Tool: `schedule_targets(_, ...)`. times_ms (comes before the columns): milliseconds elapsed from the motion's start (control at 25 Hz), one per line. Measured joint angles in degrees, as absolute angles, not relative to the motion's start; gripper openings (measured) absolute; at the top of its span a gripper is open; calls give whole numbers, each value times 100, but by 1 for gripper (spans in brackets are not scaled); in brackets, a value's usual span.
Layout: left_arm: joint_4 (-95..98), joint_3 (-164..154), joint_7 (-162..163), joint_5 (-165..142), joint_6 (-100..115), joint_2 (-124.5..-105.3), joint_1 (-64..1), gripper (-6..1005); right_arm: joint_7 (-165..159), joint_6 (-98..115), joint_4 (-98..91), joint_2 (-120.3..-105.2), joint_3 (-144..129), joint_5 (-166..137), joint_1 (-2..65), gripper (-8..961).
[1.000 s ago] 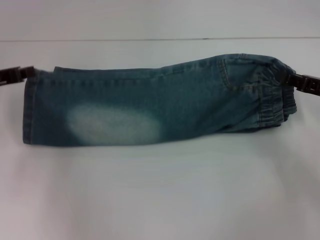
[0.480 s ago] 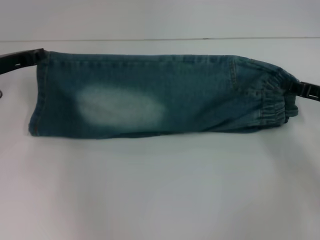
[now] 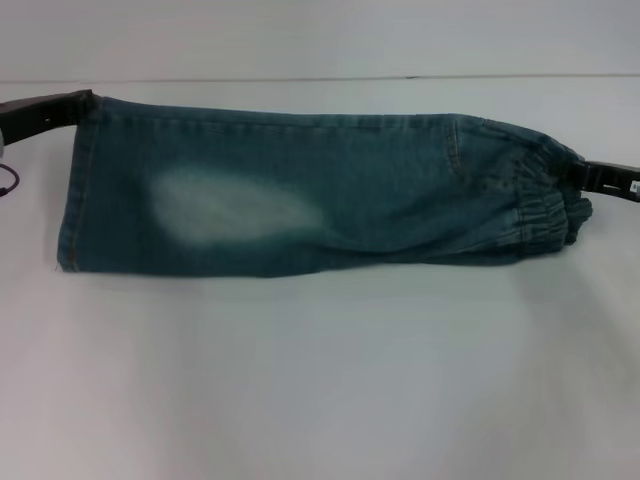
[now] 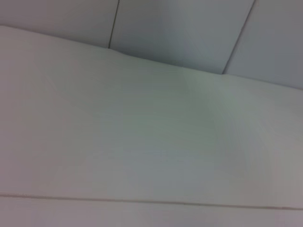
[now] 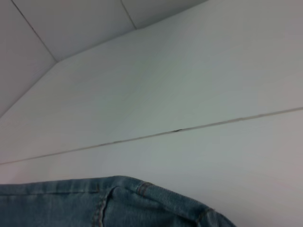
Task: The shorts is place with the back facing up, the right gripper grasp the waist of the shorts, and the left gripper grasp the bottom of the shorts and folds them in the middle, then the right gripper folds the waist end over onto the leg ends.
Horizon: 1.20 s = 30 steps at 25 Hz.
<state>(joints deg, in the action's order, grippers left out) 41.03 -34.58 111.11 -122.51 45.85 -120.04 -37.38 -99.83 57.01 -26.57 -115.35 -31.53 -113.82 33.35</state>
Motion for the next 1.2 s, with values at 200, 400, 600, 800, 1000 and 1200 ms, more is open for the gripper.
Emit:
schedule_targets(200, 3934, -3414, 11086, -12253, 4505, -11969, -3792, 37, -10055, 5698, -2658, -11518, -3321, -11385, 3385, 63)
schedule_targets(400, 3944, -3431, 11075, -12247, 4381, -11999, -3795, 73, -10110, 5691, -2684, -11525, -3384, -11388, 3388, 66)
schedule_targets(600, 3938, -3443, 11000, -12129, 4358, -12018, -3762, 212, -10115, 5658, -2704, -11528, -3356, -11389, 3357, 202)
schedule_targets(800, 3964, -3434, 10725, -11813, 4709, -12032, -3626, 400, -10173, 5849, -2728, -11443, -3230, -11333, 3274, 413)
schedule_targets(1000, 4061, -3407, 10241, -11518, 5607, -12016, -3392, 593, -10549, 6494, -3028, -11236, -3149, -11330, 3146, 656)
schedule_targets(1200, 4243, -3403, 9675, -11520, 7189, -12011, -3159, 852, -11091, 7402, -3586, -10984, -3193, -11500, 3045, 854)
